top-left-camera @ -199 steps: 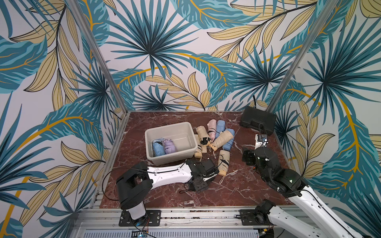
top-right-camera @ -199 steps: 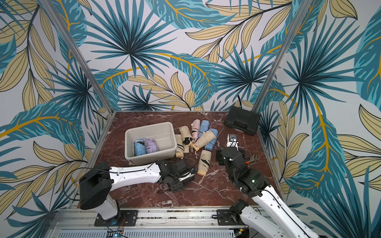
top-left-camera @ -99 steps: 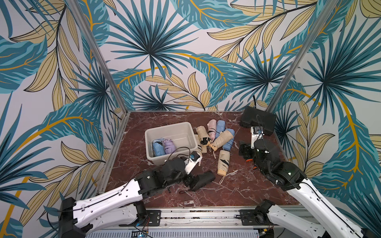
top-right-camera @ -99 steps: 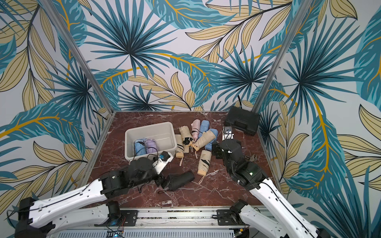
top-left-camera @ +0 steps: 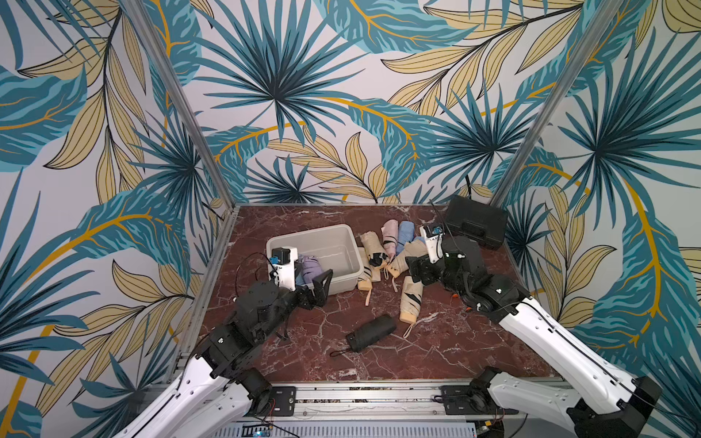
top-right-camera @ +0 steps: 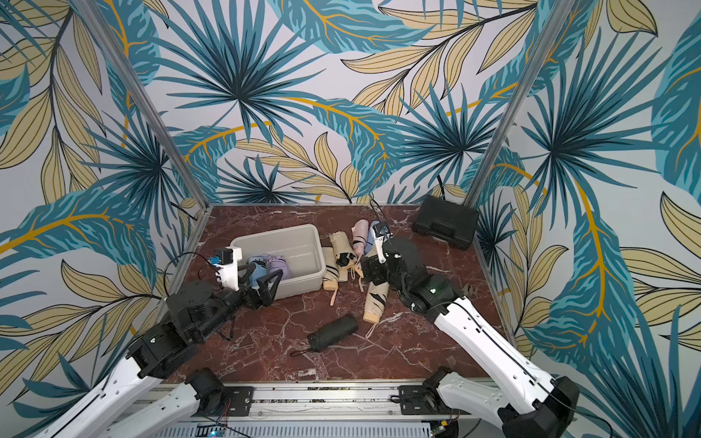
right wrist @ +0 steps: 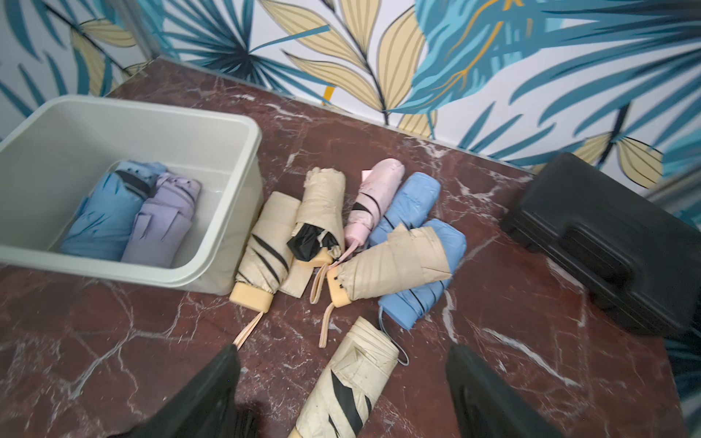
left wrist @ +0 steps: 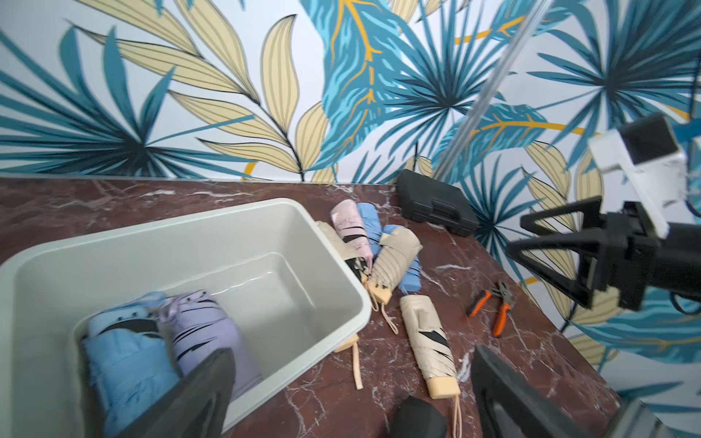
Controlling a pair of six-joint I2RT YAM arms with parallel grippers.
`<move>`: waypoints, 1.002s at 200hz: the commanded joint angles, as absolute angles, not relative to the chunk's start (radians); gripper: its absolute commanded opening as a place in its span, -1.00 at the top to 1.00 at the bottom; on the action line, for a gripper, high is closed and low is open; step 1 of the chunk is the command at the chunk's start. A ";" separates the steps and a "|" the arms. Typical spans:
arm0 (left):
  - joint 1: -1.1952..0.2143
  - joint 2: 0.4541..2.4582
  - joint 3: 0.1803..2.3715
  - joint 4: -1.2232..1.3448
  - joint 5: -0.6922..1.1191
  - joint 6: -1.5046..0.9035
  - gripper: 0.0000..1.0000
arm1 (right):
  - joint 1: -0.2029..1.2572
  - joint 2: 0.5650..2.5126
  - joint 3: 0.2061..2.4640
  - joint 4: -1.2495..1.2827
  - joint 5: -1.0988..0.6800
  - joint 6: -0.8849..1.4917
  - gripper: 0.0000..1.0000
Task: Put the umbrella into the storage box
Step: Pick up the umbrella from the center of the board.
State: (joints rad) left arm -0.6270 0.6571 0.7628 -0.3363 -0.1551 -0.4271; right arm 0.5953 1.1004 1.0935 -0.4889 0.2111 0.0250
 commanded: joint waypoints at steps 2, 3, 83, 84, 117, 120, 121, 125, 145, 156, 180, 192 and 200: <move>-0.511 0.673 0.816 -0.398 -0.126 -0.479 -1.00 | 0.596 1.130 1.110 -0.466 -0.028 -0.131 -0.75; -0.504 0.674 0.818 -0.399 -0.123 -0.482 -1.00 | 0.596 1.131 1.109 -0.467 -0.035 -0.136 -0.75; -0.165 0.698 0.868 -0.424 0.037 -0.621 -1.00 | 0.689 1.256 1.038 -0.550 -0.495 -0.658 -0.78; -0.163 0.698 0.867 -0.423 0.038 -0.622 -1.00 | 0.690 1.259 1.037 -0.552 -0.495 -0.662 -0.78; -0.137 0.696 0.848 -0.405 0.037 -0.641 -0.99 | 0.769 1.348 1.034 -0.617 -0.442 -0.821 -0.82; -0.137 0.696 0.847 -0.405 0.035 -0.641 -1.00 | 0.775 1.357 1.035 -0.620 -0.433 -0.829 -0.82; -0.137 0.696 0.847 -0.405 0.035 -0.641 -1.00 | 0.776 1.359 1.036 -0.622 -0.430 -0.832 -0.82; -0.135 0.696 0.845 -0.405 0.034 -0.641 -1.00 | 0.783 1.371 1.038 -0.625 -0.419 -0.840 -0.82; -0.128 0.696 0.837 -0.403 0.035 -0.647 -1.00 | 0.828 1.428 1.042 -0.632 -0.368 -0.871 -0.82; -0.126 0.695 0.832 -0.401 0.037 -0.648 -1.00 | 0.845 1.456 1.041 -0.627 -0.341 -0.882 -0.82; -0.121 0.687 0.821 -0.400 0.034 -0.652 -1.00 | 0.872 1.516 1.038 -0.621 -0.294 -0.896 -0.82; -0.118 0.681 0.815 -0.399 0.034 -0.657 -1.00 | 0.883 1.541 1.041 -0.621 -0.274 -0.903 -0.82; -0.116 0.677 0.811 -0.400 0.035 -0.658 -0.99 | 0.889 1.555 1.042 -0.620 -0.264 -0.904 -0.82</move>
